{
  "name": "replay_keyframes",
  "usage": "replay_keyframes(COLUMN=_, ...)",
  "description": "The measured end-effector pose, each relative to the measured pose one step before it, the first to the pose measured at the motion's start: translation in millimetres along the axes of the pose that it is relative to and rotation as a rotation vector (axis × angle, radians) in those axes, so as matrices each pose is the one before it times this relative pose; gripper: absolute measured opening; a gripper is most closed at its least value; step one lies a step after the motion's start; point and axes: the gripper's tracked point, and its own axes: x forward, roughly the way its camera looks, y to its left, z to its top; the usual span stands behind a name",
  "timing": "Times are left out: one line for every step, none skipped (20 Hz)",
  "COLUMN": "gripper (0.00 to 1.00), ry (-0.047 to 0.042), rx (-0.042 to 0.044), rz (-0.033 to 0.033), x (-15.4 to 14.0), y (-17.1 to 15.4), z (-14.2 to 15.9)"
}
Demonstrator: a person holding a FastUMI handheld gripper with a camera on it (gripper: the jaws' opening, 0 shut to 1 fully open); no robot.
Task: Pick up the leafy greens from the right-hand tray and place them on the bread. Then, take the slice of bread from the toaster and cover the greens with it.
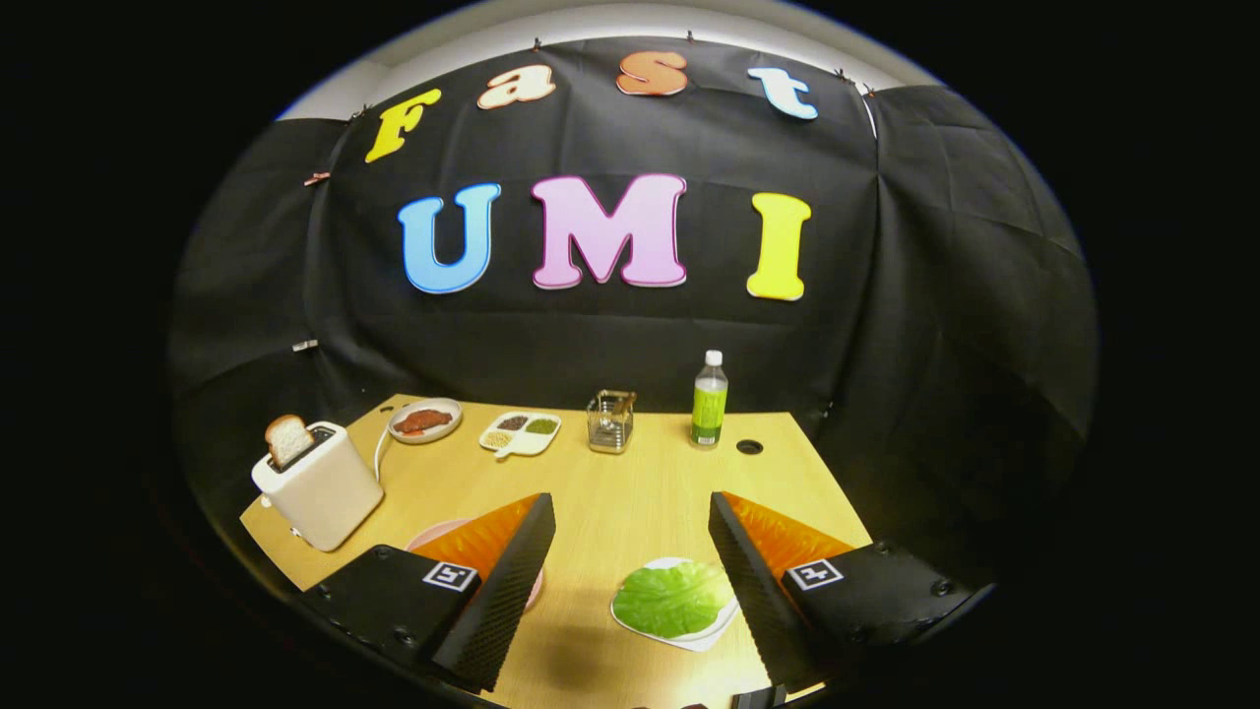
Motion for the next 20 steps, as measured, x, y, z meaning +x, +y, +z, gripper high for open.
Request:
replay_keyframes(gripper=0.98, ry=0.0285, rx=0.00712, rz=-0.00598, x=6.51, y=-5.54, z=-12.37)
replay_keyframes(gripper=0.98, ry=0.02844, rx=0.00985, rz=-0.00488, x=6.69, y=-4.63, z=-10.34)
replay_keyframes(gripper=0.98, ry=0.02738, rx=0.00956, rz=-0.00814, x=7.41, y=-6.43, z=-12.1)
replay_keyframes(gripper=0.98, ry=0.02843, rx=0.00931, rz=-0.0084, x=7.72, y=-5.84, z=-11.73)
replay_keyframes(gripper=0.98, ry=0.02869, rx=0.01095, rz=-0.00996, x=7.91, y=-6.3, z=-10.6)
replay_keyframes(gripper=0.98, ry=0.02774, rx=0.01337, rz=-0.00473, x=8.87, y=-4.46, z=-10.47)
replay_keyframes(gripper=0.98, ry=0.02938, rx=0.01092, rz=-0.00144, x=9.27, y=-3.63, z=-11.72)
replay_keyframes(gripper=0.98, ry=0.03069, rx=0.0028, rz=-0.00568, x=8.53, y=-3.44, z=-12.26)
replay_keyframes(gripper=0.98, ry=0.02957, rx=-0.00009, rz=-0.0037, x=9.52, y=-3.48, z=-11.14)
replay_keyframes(gripper=0.98, ry=0.02858, rx=0.0032, rz=-0.00144, x=8.87, y=-2.31, z=-11.44)
replay_keyframes(gripper=0.99, ry=0.02669, rx=0.00409, rz=-0.00224, x=8.81, y=-1.4, z=-8.48)
replay_keyframes(gripper=1.0, ry=0.0298, rx=0.00549, rz=-0.00225, x=9.25, y=-2.9, z=-10.48)
replay_keyframes(gripper=0.99, ry=0.027, rx=0.00664, rz=-0.00197, x=8.43, y=-2.24, z=-8.89)
replay_keyframes(gripper=1.0, ry=0.02835, rx=0.00819, rz=-0.00227, x=8.83, y=-1.52, z=-8.83)
replay_keyframes(gripper=1.0, ry=0.03061, rx=0.01055, rz=0.00158, x=7.8, y=-0.16, z=-7.94)
replay_keyframes(gripper=1.0, ry=0.02533, rx=0.00492, rz=-0.00298, x=4.35, y=-1.21, z=-5.73)
replay_keyframes(gripper=1.0, ry=0.01356, rx=0.00443, rz=-0.00351, x=6.21, y=-1.44, z=-4.0)
replay_keyframes(gripper=1.0, ry=0.00956, rx=0.00413, rz=-0.00214, x=4.76, y=-0.76, z=-1.59)
replay_keyframes(gripper=1.0, ry=0.01065, rx=0.00395, rz=0.00062, x=3.52, y=-0.41, z=-2.72)
replay_keyframes(gripper=1.0, ry=0.01434, rx=0.00114, rz=-0.00432, x=2.91, y=-0.95, z=-4.2)
